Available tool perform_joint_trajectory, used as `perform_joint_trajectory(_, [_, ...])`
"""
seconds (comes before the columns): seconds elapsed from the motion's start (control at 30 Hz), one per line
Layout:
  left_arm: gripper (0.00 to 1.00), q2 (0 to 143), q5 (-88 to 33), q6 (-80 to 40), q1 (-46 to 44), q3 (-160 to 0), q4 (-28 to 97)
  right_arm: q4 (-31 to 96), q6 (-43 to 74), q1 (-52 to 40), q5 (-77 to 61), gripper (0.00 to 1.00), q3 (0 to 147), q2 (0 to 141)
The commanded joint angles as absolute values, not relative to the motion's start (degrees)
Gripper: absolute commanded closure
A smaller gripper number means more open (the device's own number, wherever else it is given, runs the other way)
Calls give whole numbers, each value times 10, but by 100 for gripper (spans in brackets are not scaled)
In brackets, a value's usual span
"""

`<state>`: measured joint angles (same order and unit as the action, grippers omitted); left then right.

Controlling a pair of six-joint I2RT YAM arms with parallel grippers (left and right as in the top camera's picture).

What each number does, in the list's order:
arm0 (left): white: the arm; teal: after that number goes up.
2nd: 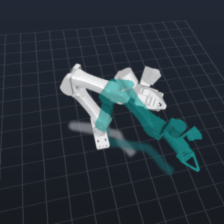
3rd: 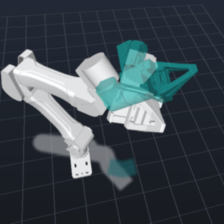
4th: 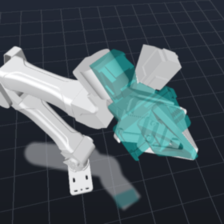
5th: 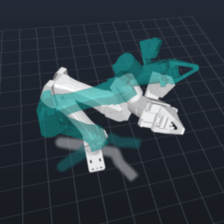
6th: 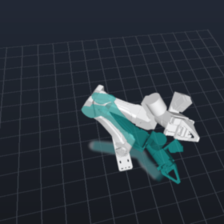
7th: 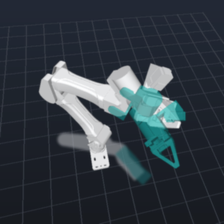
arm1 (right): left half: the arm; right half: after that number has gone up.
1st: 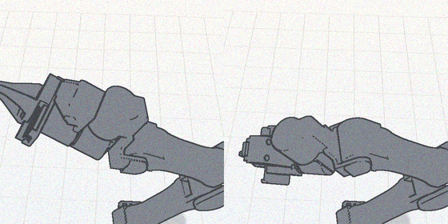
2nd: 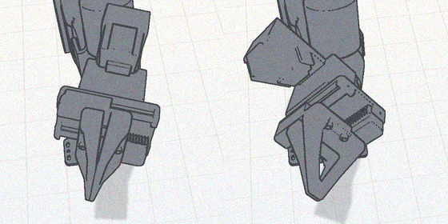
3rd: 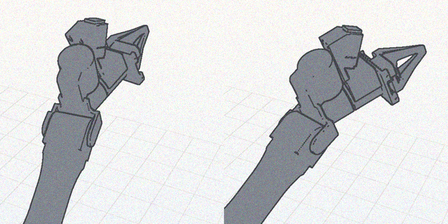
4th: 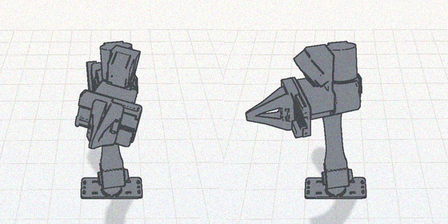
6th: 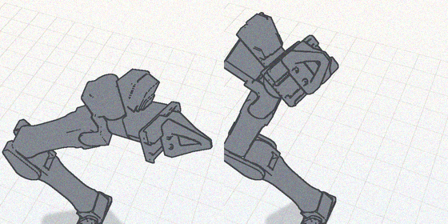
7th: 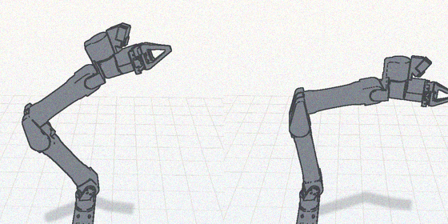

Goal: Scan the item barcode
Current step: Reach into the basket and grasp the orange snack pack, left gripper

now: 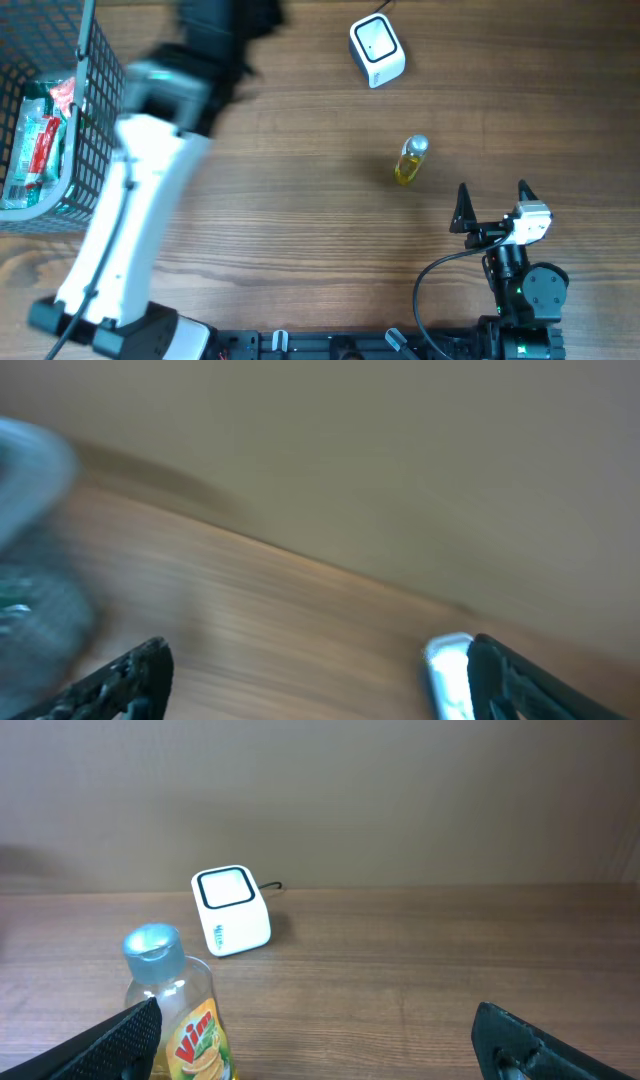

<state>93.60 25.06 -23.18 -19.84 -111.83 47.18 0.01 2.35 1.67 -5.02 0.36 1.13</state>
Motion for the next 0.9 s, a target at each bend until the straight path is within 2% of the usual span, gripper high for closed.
perform_joint_trajectory(0.0, [8, 894, 259, -209, -37, -1121, 501, -1, 30, 18, -45, 0, 3, 10])
perform_joint_trajectory(0.13, [6, 900, 175, -171, 131, -1121, 544, -1, 30, 18, -45, 0, 3, 10])
perform_joint_trajectory(0.3, [1, 944, 67, -164, 290, -1121, 560, -1, 30, 18, -44, 0, 3, 10])
perform_joint_trajectory(0.37, [4, 979, -4, -143, 341, -1121, 560, -1, 30, 18, -45, 0, 3, 10])
perform_joint_trajectory(0.4, [7, 996, -29, -128, 354, -1121, 560, -1, 30, 18, -44, 0, 3, 10])
perform_joint_trajectory(0.5, [8, 1054, -51, -96, 369, -1121, 562, -1, 30, 18, -45, 0, 3, 10])
perform_joint_trajectory(0.87, [5, 1182, -66, -1, 329, -1120, 568, -1, 30, 18, -45, 0, 3, 10])
